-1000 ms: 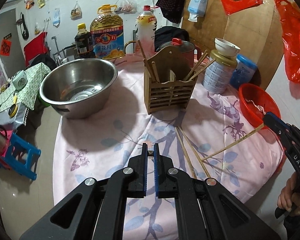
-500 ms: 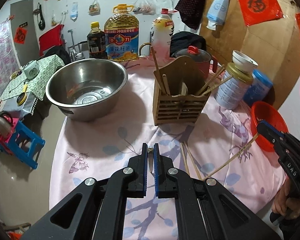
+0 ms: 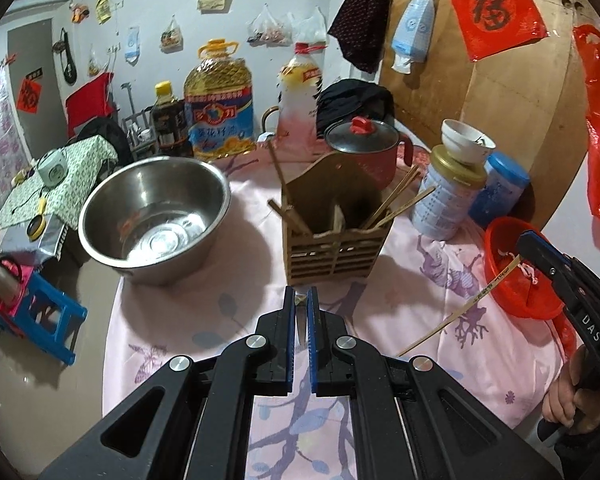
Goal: Organize utensils
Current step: 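Carry both chopsticks to the wooden holder and open both tools to drop them in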
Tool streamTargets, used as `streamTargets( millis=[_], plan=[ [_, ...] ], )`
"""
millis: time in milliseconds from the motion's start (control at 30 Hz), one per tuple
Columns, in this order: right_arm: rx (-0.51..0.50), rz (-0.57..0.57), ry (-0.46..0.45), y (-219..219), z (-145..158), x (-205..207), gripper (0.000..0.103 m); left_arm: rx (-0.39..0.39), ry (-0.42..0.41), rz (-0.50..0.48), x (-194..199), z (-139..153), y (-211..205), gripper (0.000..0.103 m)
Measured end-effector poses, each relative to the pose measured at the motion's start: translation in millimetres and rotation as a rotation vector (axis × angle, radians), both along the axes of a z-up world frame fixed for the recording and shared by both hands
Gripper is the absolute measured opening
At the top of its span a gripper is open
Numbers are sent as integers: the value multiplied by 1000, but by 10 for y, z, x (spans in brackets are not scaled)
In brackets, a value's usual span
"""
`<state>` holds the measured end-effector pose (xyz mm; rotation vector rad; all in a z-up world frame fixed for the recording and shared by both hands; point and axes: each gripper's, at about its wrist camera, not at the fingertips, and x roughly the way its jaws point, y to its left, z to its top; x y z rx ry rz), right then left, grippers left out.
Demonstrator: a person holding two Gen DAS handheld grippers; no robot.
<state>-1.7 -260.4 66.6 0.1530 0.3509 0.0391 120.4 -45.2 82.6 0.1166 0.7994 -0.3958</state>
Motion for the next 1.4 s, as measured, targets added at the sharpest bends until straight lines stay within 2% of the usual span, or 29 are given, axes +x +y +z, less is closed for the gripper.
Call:
streamTargets(
  millis=[233,533,833,967,1067,1233,1333,1400],
  plan=[
    [1,-30,-27,-16,72,-22,6,0,-18,-45,82,77,-122,6],
    [-19,-28,-51,-22,212,181,6,-20,-37,-67,308,229,-219,6],
    [-61,28,-159,0,751,658,6,-49,-132,-72,720,733,-393,6],
    [-67,48,-191,7,893,904,6,-59,-169,-66,912,870,-495,6],
    [-74,55,-190,6,894,1110,6,-55,-164,-59,1059,840,-563,6],
    [-71,60,-158,-27,762,1425,6,-56,-78,-40,1340,538,-628,6],
    [-54,61,-120,-85,597,1615,6,-56,-29,-28,1498,337,-633,6],
    [-54,53,-60,-117,400,1763,11,-40,2,-15,1573,182,-648,10]
  ],
)
